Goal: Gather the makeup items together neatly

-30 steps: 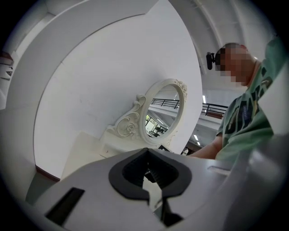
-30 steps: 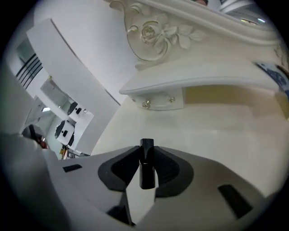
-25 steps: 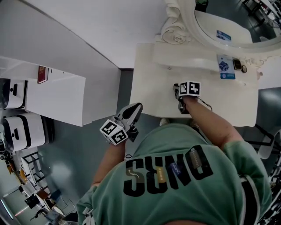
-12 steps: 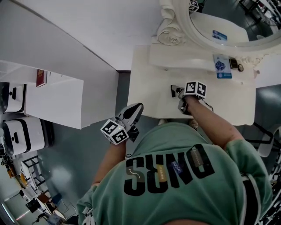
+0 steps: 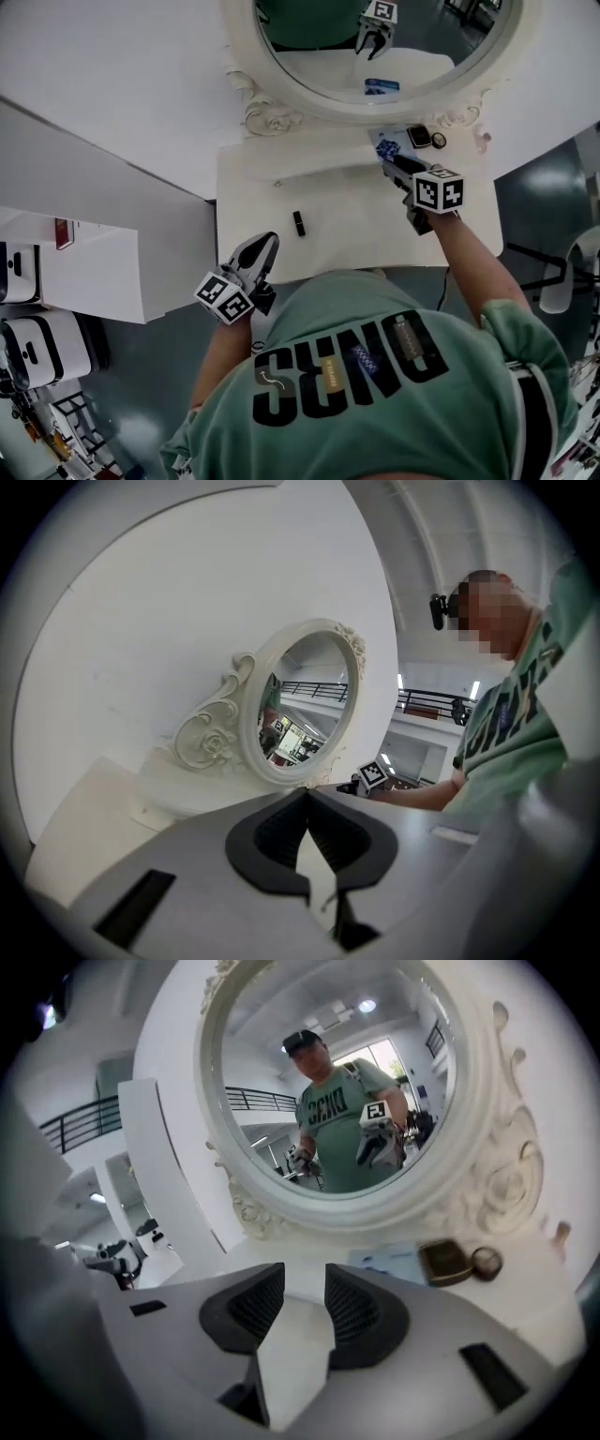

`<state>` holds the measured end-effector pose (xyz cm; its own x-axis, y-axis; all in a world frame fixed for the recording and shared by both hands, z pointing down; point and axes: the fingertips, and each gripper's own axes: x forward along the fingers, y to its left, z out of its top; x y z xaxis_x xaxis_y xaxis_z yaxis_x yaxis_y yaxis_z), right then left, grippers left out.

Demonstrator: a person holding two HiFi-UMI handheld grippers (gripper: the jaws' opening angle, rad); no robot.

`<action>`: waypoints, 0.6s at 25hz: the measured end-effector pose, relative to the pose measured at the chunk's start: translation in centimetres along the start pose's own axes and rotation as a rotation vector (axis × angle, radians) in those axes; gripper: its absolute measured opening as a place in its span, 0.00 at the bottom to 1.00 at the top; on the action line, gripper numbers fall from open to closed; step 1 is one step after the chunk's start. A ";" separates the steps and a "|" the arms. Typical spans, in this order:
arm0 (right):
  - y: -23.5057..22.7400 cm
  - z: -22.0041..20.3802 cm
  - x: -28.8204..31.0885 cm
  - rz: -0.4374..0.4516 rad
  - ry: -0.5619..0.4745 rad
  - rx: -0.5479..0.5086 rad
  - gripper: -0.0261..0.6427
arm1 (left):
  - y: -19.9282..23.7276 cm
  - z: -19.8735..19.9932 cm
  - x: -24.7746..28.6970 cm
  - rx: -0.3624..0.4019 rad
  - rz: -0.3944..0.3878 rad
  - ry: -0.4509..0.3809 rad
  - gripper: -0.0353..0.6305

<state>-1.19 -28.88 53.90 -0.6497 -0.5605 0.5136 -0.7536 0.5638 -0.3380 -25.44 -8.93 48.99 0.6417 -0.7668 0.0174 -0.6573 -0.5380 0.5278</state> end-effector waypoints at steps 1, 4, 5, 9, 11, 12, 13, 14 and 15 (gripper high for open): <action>-2.6 0.9 -1.5 -0.030 -0.012 -0.039 0.23 | -0.6 0.0 1.7 0.005 0.003 -0.002 0.06; -10.4 2.3 -4.4 -0.107 -0.009 -0.104 0.24 | -2.2 -0.1 6.5 0.014 0.036 -0.018 0.06; -12.7 2.5 -5.0 -0.125 0.001 -0.124 0.24 | -2.7 -0.1 8.3 0.017 0.044 -0.023 0.06; -19.2 2.2 -5.3 -0.141 0.079 -0.230 0.30 | -4.6 -1.2 14.9 0.038 0.057 -0.020 0.06; -21.2 1.4 -4.2 -0.130 0.131 -0.296 0.34 | -5.5 -2.1 17.7 0.039 0.057 -0.010 0.06; -22.0 1.0 -3.6 -0.124 0.156 -0.326 0.37 | -6.0 -2.5 18.9 0.038 0.056 -0.001 0.06; -22.8 0.5 -3.0 -0.117 0.181 -0.350 0.38 | -6.5 -3.0 20.1 0.037 0.053 0.009 0.06; -23.4 0.0 -2.4 -0.110 0.202 -0.364 0.39 | -7.1 -3.5 21.1 0.035 0.050 0.018 0.06; -24.0 -0.5 -1.8 -0.100 0.219 -0.370 0.40 | -7.6 -4.0 21.9 0.031 0.047 0.026 0.06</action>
<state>18.09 -41.06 61.49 -0.5085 -0.5040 0.6981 -0.6993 0.7148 0.0066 -4.78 -20.26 48.77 0.6196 -0.7823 0.0640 -0.6985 -0.5124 0.4995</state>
